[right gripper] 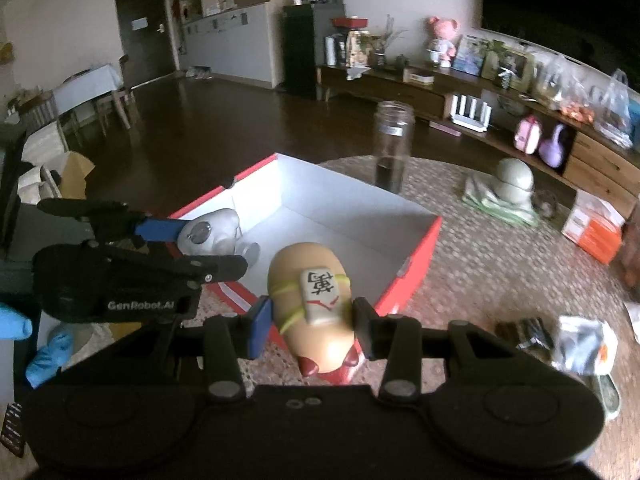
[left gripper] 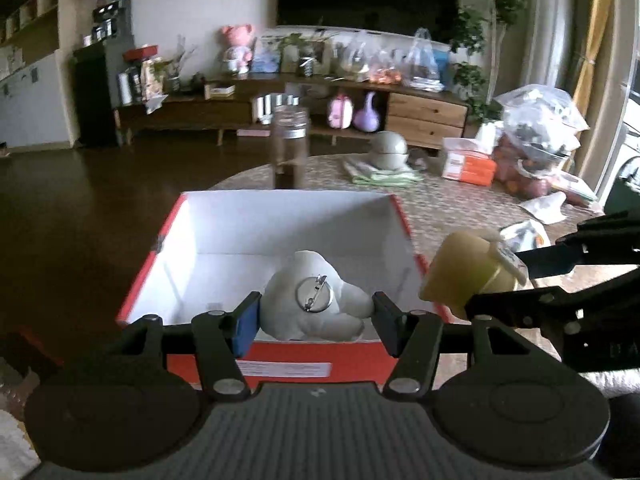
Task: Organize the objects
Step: 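Lift and carry the white plush and pig toy over the shoebox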
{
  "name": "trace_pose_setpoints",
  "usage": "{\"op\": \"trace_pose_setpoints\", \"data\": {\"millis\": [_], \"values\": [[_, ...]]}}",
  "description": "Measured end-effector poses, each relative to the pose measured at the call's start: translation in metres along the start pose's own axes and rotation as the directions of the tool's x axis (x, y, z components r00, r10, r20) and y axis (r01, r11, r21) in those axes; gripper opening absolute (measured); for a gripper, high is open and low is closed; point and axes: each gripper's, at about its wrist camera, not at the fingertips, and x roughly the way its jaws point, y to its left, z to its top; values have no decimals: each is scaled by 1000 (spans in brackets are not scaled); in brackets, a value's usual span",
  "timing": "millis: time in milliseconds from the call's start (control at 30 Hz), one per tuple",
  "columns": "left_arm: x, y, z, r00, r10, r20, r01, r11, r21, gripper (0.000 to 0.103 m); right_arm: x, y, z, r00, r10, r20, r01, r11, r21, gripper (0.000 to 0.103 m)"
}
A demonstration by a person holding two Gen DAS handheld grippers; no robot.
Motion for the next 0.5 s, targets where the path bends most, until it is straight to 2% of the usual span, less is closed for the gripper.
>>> {"op": "trace_pose_setpoints", "data": {"millis": [300,500], "values": [[26,40,19,997,66,-43,-66,998,5,59,43,-3,24,999,-9,-38,10,1000,15,43],[63,52,32,988,126,-84,-122,991,56,59,77,-6,27,997,-37,-69,36,999,-13,43]]}}
